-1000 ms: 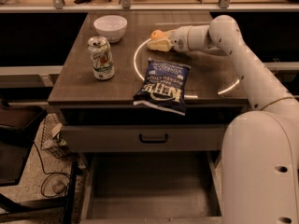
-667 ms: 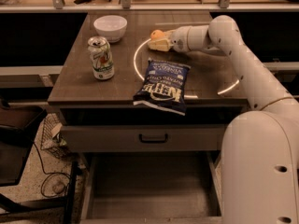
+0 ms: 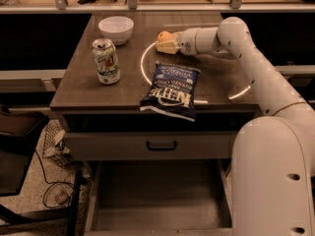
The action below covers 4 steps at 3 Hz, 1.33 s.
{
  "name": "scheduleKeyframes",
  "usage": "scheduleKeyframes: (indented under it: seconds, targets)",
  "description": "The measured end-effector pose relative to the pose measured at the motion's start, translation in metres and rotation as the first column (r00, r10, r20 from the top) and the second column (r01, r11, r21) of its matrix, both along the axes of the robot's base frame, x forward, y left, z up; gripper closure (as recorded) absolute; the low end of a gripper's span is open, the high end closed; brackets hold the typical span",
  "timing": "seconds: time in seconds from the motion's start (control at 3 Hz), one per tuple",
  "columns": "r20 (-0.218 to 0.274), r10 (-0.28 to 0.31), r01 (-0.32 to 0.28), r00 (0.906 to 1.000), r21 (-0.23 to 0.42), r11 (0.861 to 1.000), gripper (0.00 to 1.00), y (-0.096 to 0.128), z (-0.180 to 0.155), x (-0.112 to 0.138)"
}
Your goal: Place orange into middle drawer
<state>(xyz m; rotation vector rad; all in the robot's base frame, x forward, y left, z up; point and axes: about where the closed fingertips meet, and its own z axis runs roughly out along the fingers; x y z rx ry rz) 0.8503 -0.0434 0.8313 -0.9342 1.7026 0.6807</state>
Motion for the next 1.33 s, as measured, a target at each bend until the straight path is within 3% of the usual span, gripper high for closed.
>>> scheduleKeyframes:
  seconds: [0.33, 1.0, 1.33]
  targets:
    - [0.000, 0.000, 0.000, 1.0000, 0.000, 1.000, 1.00, 0.000, 0.000, 0.000]
    - [0.043, -0.044, 0.039, 0.9981, 0.103, 0.994, 1.00, -0.038, 0.098, -0.009]
    - [0.067, -0.094, 0.087, 0.9933, 0.105, 0.991, 1.00, -0.072, 0.140, -0.032]
